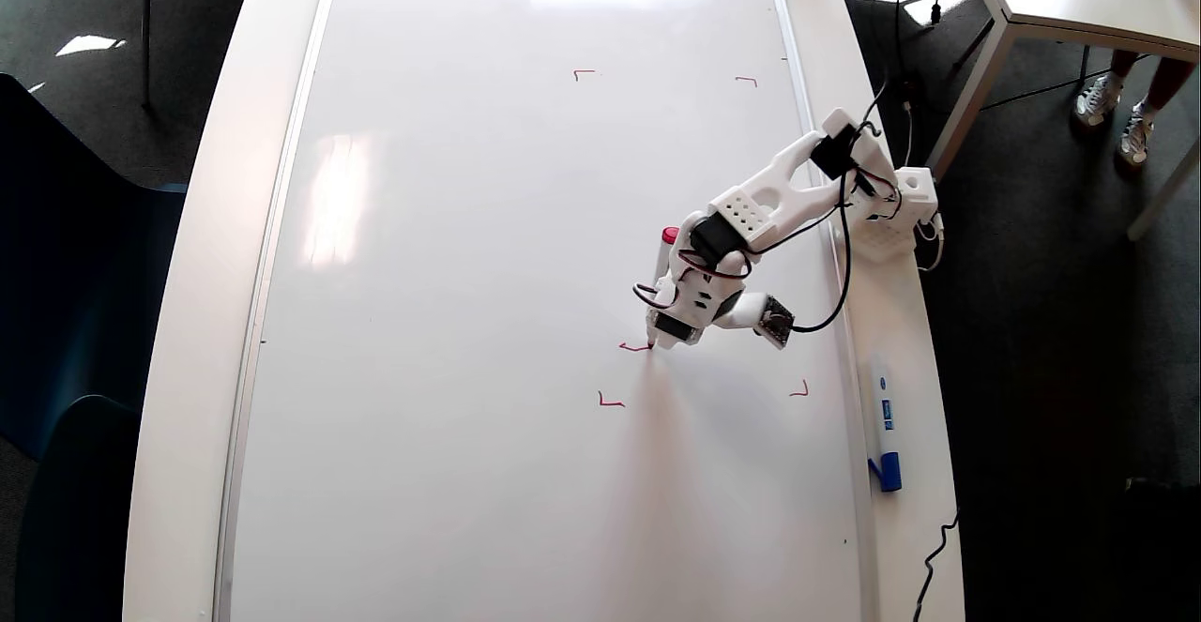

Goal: Draw on a whiteboard a robot head using a pen attached to the gripper

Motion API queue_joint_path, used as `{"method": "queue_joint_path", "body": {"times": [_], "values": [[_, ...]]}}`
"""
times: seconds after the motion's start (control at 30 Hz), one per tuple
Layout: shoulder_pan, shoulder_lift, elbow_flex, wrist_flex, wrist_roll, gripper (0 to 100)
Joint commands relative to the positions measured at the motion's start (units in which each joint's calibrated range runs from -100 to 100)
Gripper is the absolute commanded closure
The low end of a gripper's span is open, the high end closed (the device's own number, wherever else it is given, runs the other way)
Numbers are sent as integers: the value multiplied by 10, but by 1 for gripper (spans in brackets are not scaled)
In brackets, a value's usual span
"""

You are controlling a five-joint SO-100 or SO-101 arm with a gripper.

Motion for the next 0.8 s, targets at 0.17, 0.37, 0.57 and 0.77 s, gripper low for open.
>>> {"method": "queue_joint_path", "body": {"times": [0.17, 0.37, 0.57, 0.77], "values": [[-15, -103, 165, 0, 2, 99], [-50, -169, 270, -26, 0, 99], [-74, -227, 392, -63, -1, 99], [-92, -278, 477, -81, -1, 99]]}}
